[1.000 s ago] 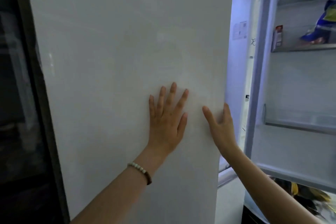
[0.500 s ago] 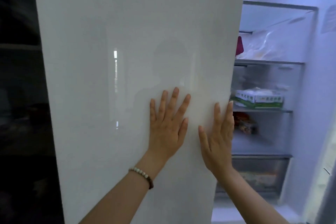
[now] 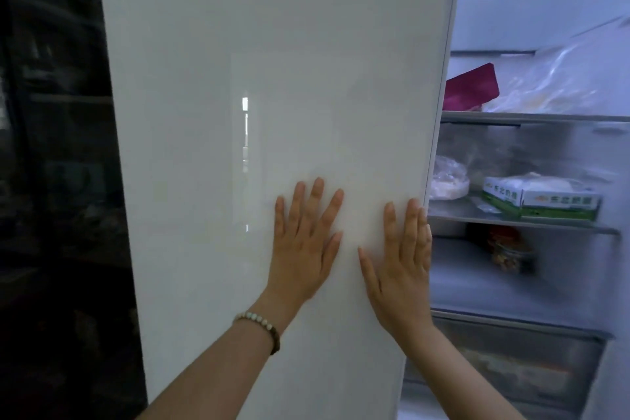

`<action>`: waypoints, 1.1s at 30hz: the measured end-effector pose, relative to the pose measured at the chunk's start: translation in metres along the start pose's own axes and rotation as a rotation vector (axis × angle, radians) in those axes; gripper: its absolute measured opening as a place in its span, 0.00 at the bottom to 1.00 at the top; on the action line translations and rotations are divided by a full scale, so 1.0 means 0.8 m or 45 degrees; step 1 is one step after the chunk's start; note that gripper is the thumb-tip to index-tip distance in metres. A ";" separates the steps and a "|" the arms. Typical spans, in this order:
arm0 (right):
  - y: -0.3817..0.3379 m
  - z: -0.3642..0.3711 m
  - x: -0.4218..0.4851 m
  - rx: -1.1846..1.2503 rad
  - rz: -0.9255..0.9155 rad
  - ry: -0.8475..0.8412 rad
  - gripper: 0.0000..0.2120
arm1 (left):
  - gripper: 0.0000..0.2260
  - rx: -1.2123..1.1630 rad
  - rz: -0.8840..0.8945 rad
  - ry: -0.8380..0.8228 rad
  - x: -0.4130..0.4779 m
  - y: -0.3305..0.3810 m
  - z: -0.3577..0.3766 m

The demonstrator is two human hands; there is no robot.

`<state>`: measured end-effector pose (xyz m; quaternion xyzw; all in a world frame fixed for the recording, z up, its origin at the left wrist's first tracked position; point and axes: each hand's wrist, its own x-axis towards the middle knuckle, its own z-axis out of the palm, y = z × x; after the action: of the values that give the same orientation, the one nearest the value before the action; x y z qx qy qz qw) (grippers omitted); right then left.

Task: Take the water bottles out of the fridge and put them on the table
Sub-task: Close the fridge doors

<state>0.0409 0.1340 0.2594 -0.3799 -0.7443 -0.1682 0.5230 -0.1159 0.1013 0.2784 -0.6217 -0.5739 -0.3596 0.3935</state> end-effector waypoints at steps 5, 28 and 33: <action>0.028 -0.037 0.000 -0.084 -0.127 -0.215 0.29 | 0.26 0.021 -0.097 -0.133 -0.005 0.015 -0.027; 0.113 -0.520 -0.184 0.211 0.224 -0.622 0.27 | 0.28 -0.103 -0.589 -0.611 -0.208 0.302 -0.341; 0.152 -0.622 -0.187 0.298 0.212 -0.541 0.31 | 0.32 -0.262 -0.426 -0.549 -0.178 0.424 -0.359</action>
<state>0.4791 -0.1669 0.3034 -0.4034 -0.8180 0.0462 0.4074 0.2116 -0.2298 0.2490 -0.6171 -0.6994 -0.3353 0.1326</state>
